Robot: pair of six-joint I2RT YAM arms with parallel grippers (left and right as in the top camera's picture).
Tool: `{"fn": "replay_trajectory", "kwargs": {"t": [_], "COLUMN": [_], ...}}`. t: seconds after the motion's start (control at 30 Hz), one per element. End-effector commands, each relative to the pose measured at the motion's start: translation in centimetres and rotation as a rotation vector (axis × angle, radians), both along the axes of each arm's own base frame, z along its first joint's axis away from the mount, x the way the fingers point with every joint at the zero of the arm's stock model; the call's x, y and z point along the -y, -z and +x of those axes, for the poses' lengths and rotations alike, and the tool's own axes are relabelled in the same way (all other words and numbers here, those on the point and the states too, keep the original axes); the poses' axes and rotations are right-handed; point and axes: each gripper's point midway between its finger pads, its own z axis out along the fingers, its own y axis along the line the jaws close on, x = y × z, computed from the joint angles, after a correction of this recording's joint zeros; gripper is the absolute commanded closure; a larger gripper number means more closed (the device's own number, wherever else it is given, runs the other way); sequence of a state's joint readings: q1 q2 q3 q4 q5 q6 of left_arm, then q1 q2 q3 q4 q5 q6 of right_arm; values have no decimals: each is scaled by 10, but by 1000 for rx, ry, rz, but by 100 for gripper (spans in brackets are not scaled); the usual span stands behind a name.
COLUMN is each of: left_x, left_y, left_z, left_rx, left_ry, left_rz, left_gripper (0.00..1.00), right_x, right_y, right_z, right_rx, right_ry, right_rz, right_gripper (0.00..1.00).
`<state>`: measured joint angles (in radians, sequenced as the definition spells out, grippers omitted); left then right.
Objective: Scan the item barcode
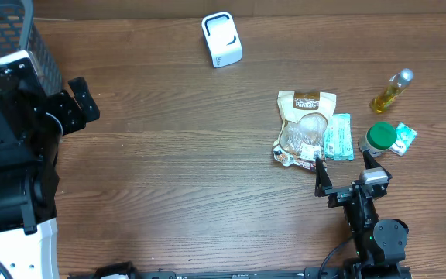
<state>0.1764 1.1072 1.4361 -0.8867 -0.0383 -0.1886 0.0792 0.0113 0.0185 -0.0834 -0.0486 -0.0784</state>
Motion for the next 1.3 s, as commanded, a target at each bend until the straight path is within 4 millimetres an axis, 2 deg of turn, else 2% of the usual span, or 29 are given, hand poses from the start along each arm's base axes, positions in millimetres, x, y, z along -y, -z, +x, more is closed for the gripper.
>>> {"fn": "replay_trajectory", "kwargs": {"t": [0.0, 0.13, 0.2, 0.37, 0.47, 0.7, 0.9, 1.03, 1.27], "left_x": [2, 14, 27, 47, 52, 51, 53, 57, 67], "left_y": [1, 8, 14, 32, 56, 135, 178, 186, 174], "left_z": [0, -3, -5, -9, -16, -46, -59, -48, -28], "left_rx": [-6, -41, -68, -116, -169, -306, -294, -179, 85], "left_ry": [-5, 29, 72, 132, 148, 143, 147, 167, 223], "left_rz": [-13, -18, -20, -23, -26, -36, -43, -46, -50], "left_gripper": [0, 0, 0, 1, 1, 0, 0, 0, 0], "right_x": [1, 1, 1, 1, 1, 1, 1, 1, 1], "right_y": [3, 3, 3, 3, 3, 3, 3, 3, 3], "right_z": [0, 0, 0, 0, 0, 0, 0, 0, 0], "right_rx": [0, 0, 0, 0, 0, 0, 0, 0, 0], "right_ry": [3, 3, 3, 3, 3, 3, 3, 3, 3], "right_rz": [-1, -1, -1, -1, -1, -1, -1, -1, -1], "right_gripper": [0, 0, 0, 0, 0, 0, 0, 0, 0]}}
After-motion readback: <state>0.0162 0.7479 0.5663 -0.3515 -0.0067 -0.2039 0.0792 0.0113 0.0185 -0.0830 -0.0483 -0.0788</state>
